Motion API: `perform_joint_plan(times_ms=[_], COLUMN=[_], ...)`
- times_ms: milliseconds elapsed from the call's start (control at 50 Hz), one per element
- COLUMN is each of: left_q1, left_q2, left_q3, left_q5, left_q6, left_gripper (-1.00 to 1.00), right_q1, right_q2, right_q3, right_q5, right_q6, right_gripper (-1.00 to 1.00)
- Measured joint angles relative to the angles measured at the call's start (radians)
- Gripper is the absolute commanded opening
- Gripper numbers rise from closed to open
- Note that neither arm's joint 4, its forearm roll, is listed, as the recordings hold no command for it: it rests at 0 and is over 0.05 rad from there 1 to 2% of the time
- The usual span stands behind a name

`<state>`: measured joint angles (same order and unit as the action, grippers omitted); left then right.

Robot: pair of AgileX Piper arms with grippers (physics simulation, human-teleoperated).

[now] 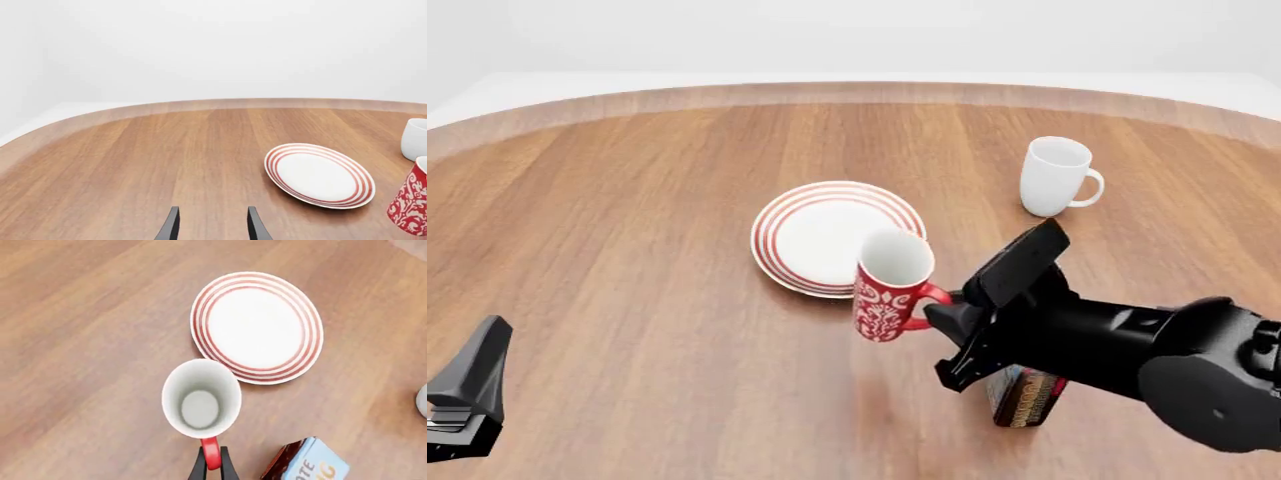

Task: Pick up the red mug and put it on the plate

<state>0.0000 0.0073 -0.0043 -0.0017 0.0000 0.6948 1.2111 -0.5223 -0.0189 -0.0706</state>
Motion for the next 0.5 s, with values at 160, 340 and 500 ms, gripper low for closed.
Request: perform_joint_plan(times_ms=[160, 340, 500], left_q1=[0.0, 0.0, 0.0], left_q2=[0.0, 0.0, 0.0], left_q3=[0.0, 0.0, 0.0], left_q5=[0.0, 0.0, 0.0], left_q6=[0.0, 0.0, 0.0], left_gripper=[1.0, 1.0, 1.0], right_q1=[-0.014, -0.023, -0.028], right_q2=[-0.047, -0.067, -0.056], right_q3=[-0.022, -0.058, -0.098], right_q5=[0.031, 0.057, 0.07], right_q6=[-0.017, -0.04, -0.06], right_gripper=[-1.0, -1.0, -1.0])
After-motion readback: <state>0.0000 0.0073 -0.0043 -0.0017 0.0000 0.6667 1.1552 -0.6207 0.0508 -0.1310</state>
